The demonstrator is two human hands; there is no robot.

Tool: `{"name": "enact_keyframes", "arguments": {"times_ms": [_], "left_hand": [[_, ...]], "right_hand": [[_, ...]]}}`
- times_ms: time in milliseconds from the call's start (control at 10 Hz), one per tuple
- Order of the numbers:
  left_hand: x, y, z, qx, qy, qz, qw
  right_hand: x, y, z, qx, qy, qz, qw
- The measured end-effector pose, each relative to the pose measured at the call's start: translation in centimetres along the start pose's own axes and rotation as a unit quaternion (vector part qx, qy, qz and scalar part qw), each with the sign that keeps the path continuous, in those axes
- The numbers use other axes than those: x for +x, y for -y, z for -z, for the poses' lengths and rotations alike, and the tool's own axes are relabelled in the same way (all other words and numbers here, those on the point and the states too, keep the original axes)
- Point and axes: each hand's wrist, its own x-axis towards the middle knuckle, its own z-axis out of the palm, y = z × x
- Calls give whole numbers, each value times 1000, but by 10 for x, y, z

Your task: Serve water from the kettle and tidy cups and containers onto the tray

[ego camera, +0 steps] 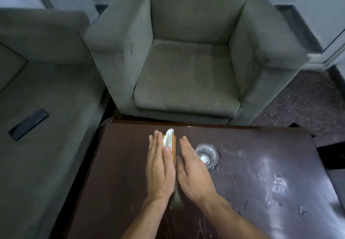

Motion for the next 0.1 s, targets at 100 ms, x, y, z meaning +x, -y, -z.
{"name": "enact_keyframes", "arguments": {"times_ms": [100], "left_hand": [[8, -53, 15, 77, 1, -115, 990]], "right_hand": [[-7, 33, 49, -115, -34, 83, 989]]}}
